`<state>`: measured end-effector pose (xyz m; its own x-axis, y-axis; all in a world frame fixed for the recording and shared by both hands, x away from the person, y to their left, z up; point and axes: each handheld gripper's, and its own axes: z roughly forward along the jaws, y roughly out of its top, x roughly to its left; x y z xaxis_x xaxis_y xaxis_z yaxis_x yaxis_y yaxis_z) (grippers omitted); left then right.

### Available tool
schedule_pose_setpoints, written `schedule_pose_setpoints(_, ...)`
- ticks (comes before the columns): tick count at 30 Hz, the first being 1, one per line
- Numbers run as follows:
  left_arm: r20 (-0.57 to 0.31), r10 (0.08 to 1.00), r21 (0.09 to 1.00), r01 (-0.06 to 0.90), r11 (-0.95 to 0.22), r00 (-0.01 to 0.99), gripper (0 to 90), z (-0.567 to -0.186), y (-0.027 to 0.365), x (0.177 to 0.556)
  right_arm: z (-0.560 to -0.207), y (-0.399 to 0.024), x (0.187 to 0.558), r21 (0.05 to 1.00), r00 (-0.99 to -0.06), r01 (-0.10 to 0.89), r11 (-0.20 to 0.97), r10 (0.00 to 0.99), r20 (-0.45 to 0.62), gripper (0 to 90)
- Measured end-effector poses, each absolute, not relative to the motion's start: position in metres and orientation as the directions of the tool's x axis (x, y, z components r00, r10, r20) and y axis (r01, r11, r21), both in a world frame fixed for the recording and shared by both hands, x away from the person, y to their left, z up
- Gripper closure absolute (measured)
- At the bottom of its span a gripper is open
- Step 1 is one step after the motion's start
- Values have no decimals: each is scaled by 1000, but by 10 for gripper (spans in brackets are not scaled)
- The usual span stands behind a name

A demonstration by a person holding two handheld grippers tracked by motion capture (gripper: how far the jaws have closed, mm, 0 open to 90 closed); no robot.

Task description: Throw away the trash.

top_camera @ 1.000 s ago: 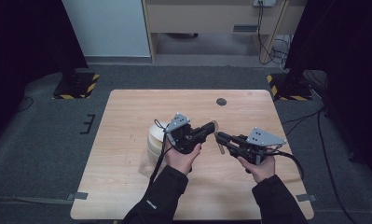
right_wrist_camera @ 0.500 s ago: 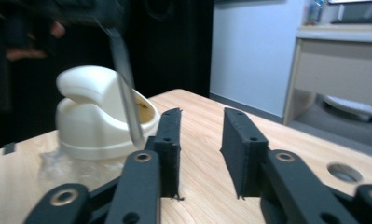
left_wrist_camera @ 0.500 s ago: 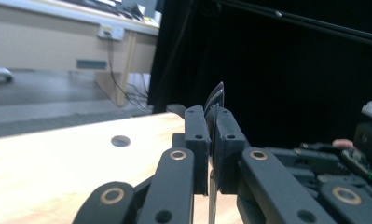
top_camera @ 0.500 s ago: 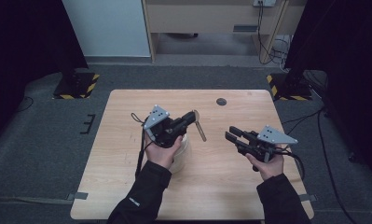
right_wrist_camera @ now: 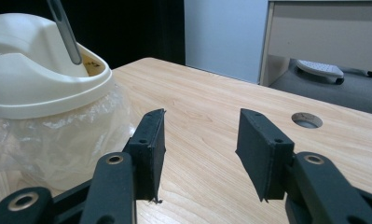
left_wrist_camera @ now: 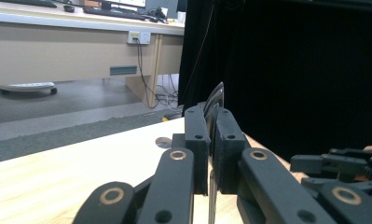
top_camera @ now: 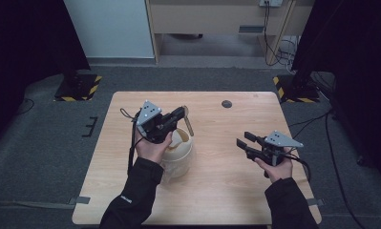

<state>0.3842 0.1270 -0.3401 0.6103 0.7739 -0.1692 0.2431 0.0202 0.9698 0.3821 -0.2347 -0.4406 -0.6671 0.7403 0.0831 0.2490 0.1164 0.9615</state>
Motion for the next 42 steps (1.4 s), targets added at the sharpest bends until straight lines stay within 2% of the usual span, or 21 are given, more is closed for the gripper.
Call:
schedule_pose_setpoints(7, -142, 781, 974, 227, 0, 609, 860, -340, 133, 383, -443, -234, 383, 957, -671, 251, 141, 738, 67, 506)
schedule_pose_setpoints(13, -75, 796, 974, 214, -70, 601, 860, -343, 135, 384, -445, -233, 384, 955, -671, 258, 145, 739, 69, 503)
schedule_pose_setpoints(21, -101, 790, 960, 266, -81, 605, 845, -352, 137, 389, -447, -236, 385, 953, -663, 268, 143, 745, 75, 488)
schedule_pose_setpoints(24, -143, 775, 963, 267, -35, 616, 678, -354, 140, 390, -447, -237, 385, 952, -661, 271, 142, 747, 77, 478)
schedule_pose_setpoints(26, -142, 773, 968, 251, -24, 619, 653, -353, 143, 389, -448, -237, 385, 951, -659, 273, 142, 748, 78, 476)
schedule_pose_setpoints(28, -138, 767, 971, 237, -18, 626, 570, -351, 148, 386, -448, -239, 385, 951, -657, 274, 140, 750, 78, 469)
schedule_pose_setpoints(31, -121, 772, 977, 210, -16, 624, 535, -349, 159, 380, -448, -241, 385, 951, -650, 277, 135, 755, 82, 460)
schedule_pose_setpoints(36, -93, 786, 982, 185, -28, 611, 417, -352, 187, 364, -450, -248, 385, 945, -623, 297, 133, 778, 87, 399)
schedule_pose_setpoints(42, -65, 823, 967, 239, -88, 564, 304, -375, 225, 347, -456, -257, 387, 933, -581, 340, 118, 806, 109, 299)
